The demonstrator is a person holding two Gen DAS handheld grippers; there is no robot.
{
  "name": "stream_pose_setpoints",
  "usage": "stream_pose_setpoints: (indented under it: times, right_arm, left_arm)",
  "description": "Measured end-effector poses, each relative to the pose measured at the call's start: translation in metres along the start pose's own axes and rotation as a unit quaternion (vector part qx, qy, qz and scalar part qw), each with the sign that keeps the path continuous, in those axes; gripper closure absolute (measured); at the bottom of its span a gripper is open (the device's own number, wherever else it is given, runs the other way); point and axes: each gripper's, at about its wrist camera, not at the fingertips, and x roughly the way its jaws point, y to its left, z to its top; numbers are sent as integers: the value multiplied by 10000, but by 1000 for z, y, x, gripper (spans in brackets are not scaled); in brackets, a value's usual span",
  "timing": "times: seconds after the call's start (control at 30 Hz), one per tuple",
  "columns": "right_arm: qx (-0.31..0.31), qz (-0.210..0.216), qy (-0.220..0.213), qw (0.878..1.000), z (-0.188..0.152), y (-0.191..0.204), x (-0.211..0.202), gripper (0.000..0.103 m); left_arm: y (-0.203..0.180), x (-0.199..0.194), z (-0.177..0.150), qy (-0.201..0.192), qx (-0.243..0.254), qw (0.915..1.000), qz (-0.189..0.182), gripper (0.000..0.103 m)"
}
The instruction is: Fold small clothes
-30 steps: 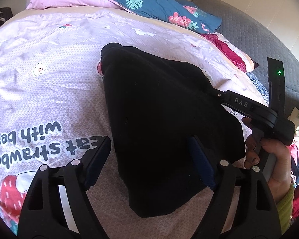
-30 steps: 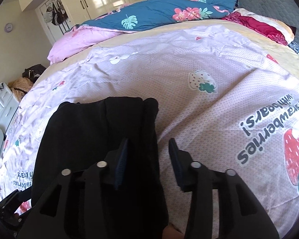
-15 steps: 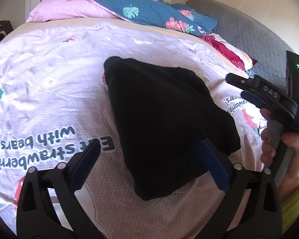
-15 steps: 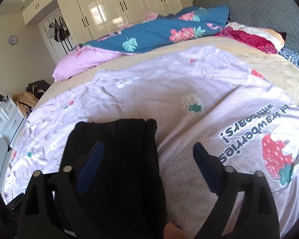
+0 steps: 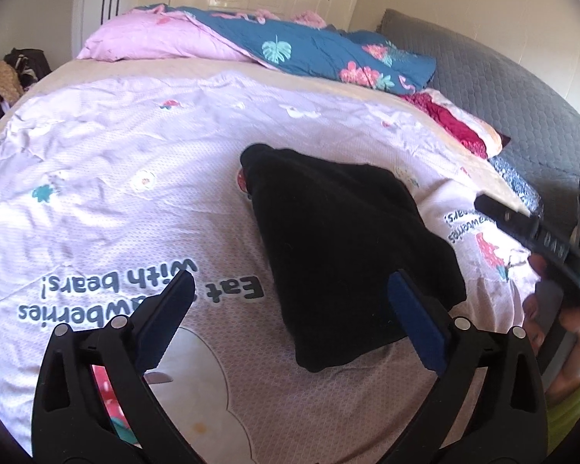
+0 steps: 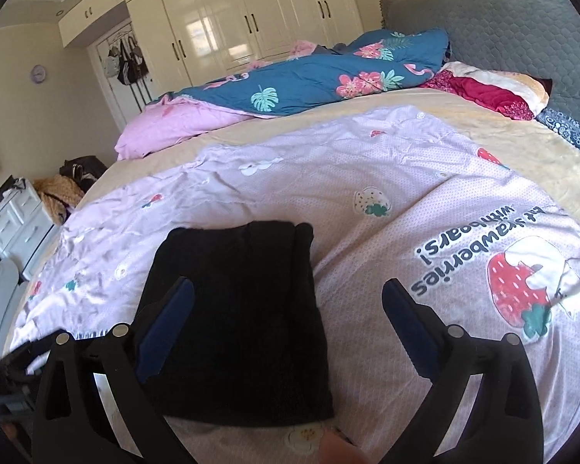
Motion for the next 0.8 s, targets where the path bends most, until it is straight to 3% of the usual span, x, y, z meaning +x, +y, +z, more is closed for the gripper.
stream_pose_setpoints:
  times: [0.53,0.8]
  right_arm:
    - [-478,-141,-782,9957,-57,28,-67,4]
    - [-471,-111,-902,9947,-94,33,-87,4]
  left_arm:
    - [0,-51,-26,-585,32,9980,252,9]
    - [-7,-63,-56,-521,108,9984,209,9]
